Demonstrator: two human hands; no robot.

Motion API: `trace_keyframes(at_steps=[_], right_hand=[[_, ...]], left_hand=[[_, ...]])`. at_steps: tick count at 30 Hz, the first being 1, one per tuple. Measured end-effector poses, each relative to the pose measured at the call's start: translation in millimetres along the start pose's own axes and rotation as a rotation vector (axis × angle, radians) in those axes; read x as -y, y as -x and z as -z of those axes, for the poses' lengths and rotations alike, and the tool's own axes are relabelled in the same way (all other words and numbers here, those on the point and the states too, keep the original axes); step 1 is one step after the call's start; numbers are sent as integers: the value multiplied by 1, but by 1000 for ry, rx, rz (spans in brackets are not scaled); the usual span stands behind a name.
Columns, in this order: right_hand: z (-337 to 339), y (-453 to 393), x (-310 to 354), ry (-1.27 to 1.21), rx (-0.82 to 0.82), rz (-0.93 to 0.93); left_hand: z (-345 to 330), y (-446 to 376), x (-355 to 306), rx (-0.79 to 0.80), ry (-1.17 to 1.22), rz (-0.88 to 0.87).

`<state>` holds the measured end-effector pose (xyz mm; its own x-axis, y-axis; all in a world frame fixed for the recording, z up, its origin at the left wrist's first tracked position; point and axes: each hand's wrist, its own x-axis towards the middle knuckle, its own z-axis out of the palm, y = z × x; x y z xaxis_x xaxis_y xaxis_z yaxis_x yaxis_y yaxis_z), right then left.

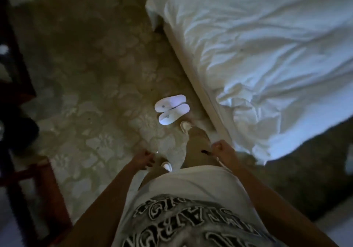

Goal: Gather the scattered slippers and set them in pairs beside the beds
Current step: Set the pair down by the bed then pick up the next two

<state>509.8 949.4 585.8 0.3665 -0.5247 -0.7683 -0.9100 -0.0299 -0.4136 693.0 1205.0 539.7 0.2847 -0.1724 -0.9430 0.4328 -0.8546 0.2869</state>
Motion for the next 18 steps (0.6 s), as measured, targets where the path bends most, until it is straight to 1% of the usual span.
trace_keyframes(at_steps=[1,3,7,9,12,14,15,18], right_hand=[[-8,27,-30,-60,-39,-47],[-26,82,-94,-111,-72,-140],[-76,161,-212,-225,-120,-443],[-91,201,-227,-308,-187,-508],[-105,244,-250,-610,-296,-618],[-119,259,-272,-845,-345,-635],[-126,265,-283,-916,-358,-640],[-149,284,-326,-1034,-365,-681]], left_hand=[[-5,5,18,52,-81,13],[-14,16,48,107,-177,33],[-29,32,82,79,-330,23],[-41,41,80,105,-389,19],[-68,48,72,168,-538,13],[-95,46,58,186,-581,-67],[-110,44,48,188,-581,-108],[-158,60,20,175,-557,-233]])
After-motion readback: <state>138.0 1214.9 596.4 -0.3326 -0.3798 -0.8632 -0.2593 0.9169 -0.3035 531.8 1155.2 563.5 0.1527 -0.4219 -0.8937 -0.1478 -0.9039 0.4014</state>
